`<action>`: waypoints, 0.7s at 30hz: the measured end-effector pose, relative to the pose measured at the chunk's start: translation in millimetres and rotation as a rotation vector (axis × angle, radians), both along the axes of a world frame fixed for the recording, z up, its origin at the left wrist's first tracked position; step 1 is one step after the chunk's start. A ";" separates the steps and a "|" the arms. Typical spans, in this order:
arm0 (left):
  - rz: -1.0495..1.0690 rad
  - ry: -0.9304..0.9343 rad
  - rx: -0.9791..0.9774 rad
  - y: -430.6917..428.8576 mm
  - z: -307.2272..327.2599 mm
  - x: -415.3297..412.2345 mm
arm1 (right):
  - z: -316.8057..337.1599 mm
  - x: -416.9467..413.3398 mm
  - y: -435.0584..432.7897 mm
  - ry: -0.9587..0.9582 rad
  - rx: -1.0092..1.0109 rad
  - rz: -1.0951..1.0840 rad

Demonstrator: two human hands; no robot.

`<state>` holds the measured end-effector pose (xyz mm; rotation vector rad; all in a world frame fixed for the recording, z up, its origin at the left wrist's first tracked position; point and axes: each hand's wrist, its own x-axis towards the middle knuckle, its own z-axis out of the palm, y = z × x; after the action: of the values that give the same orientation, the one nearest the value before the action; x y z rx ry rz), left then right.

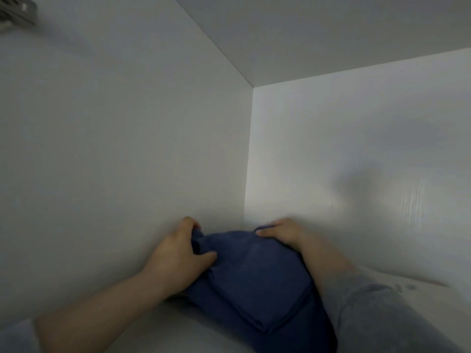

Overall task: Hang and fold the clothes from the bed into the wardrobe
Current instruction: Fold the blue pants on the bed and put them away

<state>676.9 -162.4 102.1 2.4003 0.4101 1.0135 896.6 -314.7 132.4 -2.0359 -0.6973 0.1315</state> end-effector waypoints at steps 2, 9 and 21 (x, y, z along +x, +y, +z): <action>-0.020 -0.121 0.047 -1.0 7.4 0.7 | 11.9 1.3 -5.4 0.028 0.212 0.000; -0.035 -0.235 0.180 2.4 3.9 1.1 | 39.6 10.4 -7.4 -0.001 0.603 0.004; 0.035 -0.066 0.354 16.3 6.0 4.7 | 12.8 13.3 8.3 -0.233 0.026 -0.199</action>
<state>681.6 -146.1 108.1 2.6665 0.2671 1.2676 909.9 -306.4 145.2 -2.1026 -0.6288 -0.2321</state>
